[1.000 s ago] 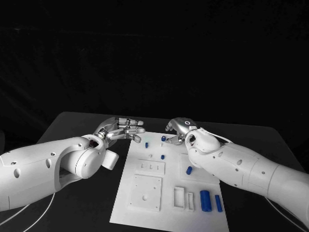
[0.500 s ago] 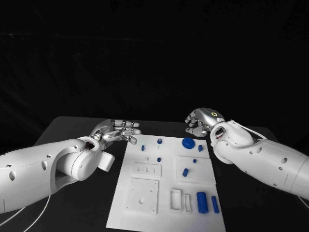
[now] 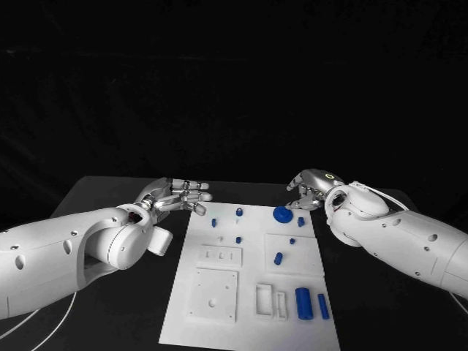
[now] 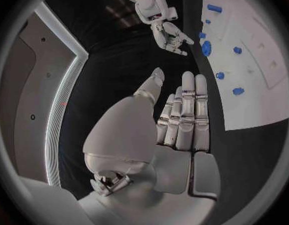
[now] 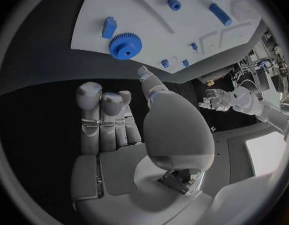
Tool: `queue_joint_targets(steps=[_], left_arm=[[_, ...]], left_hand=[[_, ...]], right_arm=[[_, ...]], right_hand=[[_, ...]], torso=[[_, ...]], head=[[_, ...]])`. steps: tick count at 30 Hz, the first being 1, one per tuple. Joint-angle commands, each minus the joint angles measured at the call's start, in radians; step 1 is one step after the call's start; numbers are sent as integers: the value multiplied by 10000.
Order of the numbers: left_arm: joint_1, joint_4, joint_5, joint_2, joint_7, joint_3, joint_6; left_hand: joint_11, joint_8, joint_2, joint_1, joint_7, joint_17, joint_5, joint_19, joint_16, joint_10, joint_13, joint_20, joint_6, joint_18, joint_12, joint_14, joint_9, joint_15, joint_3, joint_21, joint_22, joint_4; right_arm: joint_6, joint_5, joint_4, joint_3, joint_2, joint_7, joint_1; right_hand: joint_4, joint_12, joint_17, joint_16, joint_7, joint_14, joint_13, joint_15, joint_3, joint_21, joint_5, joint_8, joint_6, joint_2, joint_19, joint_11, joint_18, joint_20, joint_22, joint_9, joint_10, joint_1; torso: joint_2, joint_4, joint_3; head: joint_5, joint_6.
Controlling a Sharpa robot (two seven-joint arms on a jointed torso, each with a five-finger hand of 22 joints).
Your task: Assemble the parts on the task board
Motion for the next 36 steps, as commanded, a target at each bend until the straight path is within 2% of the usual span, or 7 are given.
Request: queue_joint_targets(steps=[1,6,10,14,19,26,36], left_arm=[[25,-4,-12,36,75,7,118],[24,-27,-12,67,74,7,132],[22,-44,-12,96,74,6,146],[22,-61,-12,111,71,5,154],[21,-66,-14,115,67,3,155],[21,-69,-19,124,63,3,160],[21,-76,-23,134,45,3,174]], left_hand=[[-11,-10,-23,32,12,-9,50,-50,47,-80,5,12,0,195,-48,-72,8,30,37,67,-10,2],[-16,-12,-19,38,7,-14,50,-59,40,-83,5,7,-13,188,-49,-71,7,27,51,82,-34,14],[-16,-12,-19,38,7,-14,50,-59,40,-83,5,7,-13,188,-49,-71,7,27,51,82,-34,14],[-16,-12,-19,38,7,-14,50,-59,40,-83,5,7,-13,188,-49,-71,7,27,51,82,-34,14],[-16,-12,-19,38,7,-14,50,-59,40,-83,5,7,-13,188,-49,-71,7,27,51,82,-34,14],[-16,-12,-19,38,7,-14,50,-59,40,-83,5,7,-13,188,-49,-71,7,27,51,82,-34,14],[-15,-14,-8,31,10,-15,51,-70,38,-87,4,8,-34,187,-49,-78,6,28,48,102,-57,17]], right_arm=[[764,303,-201,6,137,298,-39],[895,333,-627,4,444,395,-118],[936,346,-891,2,637,461,-186],[971,351,-1073,0,756,492,-230],[1039,352,-1258,-3,839,517,-266],[1086,352,-1383,-8,894,545,-301],[1144,371,-1655,-16,998,618,-314]], right_hand=[[106,204,936,-266,39,189,358,46,-85,515,69,-61,-245,-85,43,26,114,79,962,-12,125,63],[76,190,1058,-207,47,225,351,61,-45,613,89,-68,-276,-48,58,30,110,94,988,-16,128,92],[-74,242,1186,-178,25,241,395,55,-46,699,128,-63,36,55,52,16,106,91,996,-5,145,38],[-155,244,1225,-191,23,245,400,54,-46,721,147,-58,64,109,43,13,105,88,997,-3,137,0],[-229,260,1291,-153,15,264,412,53,-10,796,226,-54,214,171,47,7,104,91,1010,2,148,-21],[-319,269,1311,-169,7,265,420,53,30,840,293,-45,353,253,39,-1,100,91,1014,9,153,-54],[-572,302,1386,-167,-2,282,452,38,596,969,435,-47,527,355,19,-22,88,74,1022,9,180,-305]], torso=[[5,2,-11],[-8,3,-27],[-12,23,-37],[-9,16,-29],[-11,-14,-41],[-20,-12,-39],[-15,-7,-43]], head=[[-16,-28],[-34,-51],[-45,-81],[-32,-98],[-11,-116],[5,-142],[12,-158]])
